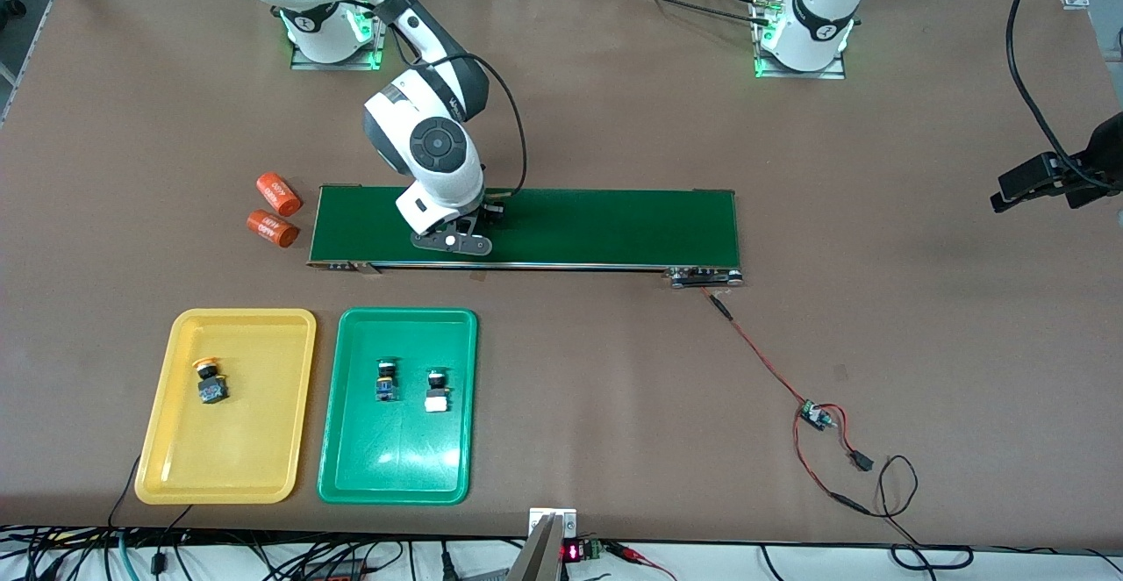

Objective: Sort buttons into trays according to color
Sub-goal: 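Grasp the yellow-capped button on the belt and lift it, right gripper, then carry the yellow-capped button into the yellow tray with the right gripper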

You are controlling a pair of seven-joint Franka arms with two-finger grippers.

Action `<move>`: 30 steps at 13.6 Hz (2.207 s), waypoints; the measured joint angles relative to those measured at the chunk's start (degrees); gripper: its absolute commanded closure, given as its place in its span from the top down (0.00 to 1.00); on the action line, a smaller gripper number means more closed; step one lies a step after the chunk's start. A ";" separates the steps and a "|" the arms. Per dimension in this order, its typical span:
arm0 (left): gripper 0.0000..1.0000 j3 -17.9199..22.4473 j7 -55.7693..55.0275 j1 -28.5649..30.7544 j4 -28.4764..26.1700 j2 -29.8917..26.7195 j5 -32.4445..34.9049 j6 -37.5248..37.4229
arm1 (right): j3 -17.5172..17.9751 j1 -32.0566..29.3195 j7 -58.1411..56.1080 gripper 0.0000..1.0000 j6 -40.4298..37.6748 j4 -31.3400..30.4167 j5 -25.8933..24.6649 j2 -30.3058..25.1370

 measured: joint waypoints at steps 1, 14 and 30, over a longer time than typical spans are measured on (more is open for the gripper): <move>1.00 0.00 0.00 0.00 0.00 0.00 0.00 0.00 | 0.01 -0.06 0.00 0.27 0.00 0.00 0.00 0.06; 1.00 0.20 0.00 1.11 -0.13 0.14 0.00 0.00 | 0.15 -11.97 -18.05 0.20 -15.41 7.41 4.89 -8.00; 1.00 -0.24 0.00 1.47 -0.18 0.67 0.00 5.42 | -7.42 -27.27 -76.20 0.22 -6.27 31.38 5.05 14.47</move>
